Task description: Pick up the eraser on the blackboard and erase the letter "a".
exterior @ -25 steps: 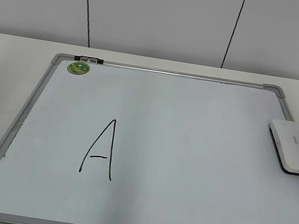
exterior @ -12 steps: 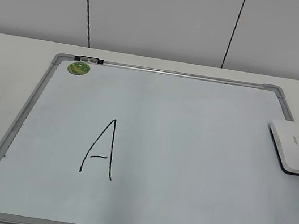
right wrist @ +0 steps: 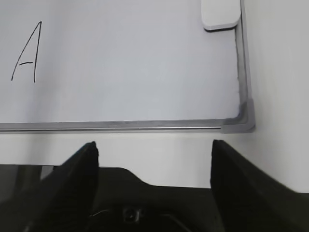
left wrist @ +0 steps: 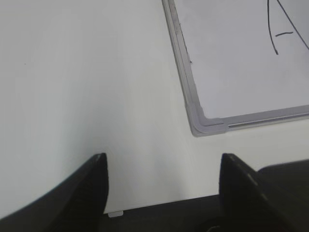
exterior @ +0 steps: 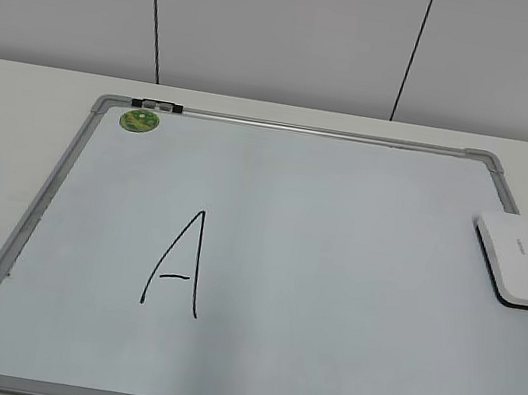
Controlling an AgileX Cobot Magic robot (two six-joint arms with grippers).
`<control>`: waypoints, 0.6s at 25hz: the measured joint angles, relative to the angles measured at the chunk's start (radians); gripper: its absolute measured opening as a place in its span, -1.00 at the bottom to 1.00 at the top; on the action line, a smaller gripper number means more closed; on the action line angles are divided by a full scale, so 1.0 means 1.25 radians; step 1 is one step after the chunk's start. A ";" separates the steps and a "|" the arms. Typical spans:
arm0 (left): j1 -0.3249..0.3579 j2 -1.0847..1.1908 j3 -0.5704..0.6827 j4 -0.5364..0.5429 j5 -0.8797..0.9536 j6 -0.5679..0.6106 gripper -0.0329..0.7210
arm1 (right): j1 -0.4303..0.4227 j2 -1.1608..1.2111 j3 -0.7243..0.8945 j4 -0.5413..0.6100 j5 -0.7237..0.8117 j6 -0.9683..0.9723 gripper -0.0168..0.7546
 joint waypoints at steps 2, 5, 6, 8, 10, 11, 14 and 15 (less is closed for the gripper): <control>-0.010 -0.041 0.000 0.019 0.009 0.000 0.46 | 0.000 -0.066 0.001 -0.037 0.011 -0.012 0.43; -0.018 -0.083 0.001 0.034 0.011 0.000 0.45 | 0.000 -0.161 0.010 -0.104 0.017 -0.021 0.43; -0.019 -0.090 0.003 0.035 0.007 0.000 0.45 | 0.000 -0.186 0.017 -0.122 0.017 -0.021 0.43; -0.019 -0.098 0.008 0.037 -0.007 0.000 0.45 | 0.000 -0.231 0.038 -0.148 0.019 -0.023 0.43; -0.019 -0.101 0.020 0.037 -0.030 -0.001 0.45 | 0.000 -0.272 0.077 -0.156 0.021 -0.023 0.43; -0.019 -0.101 0.025 0.037 -0.039 -0.001 0.45 | 0.000 -0.287 0.095 -0.158 0.021 -0.023 0.43; -0.024 -0.101 0.028 0.036 -0.046 -0.001 0.45 | 0.000 -0.305 0.141 -0.160 0.026 -0.023 0.43; -0.025 -0.101 0.028 0.036 -0.047 -0.001 0.45 | 0.000 -0.307 0.144 -0.160 0.020 -0.024 0.43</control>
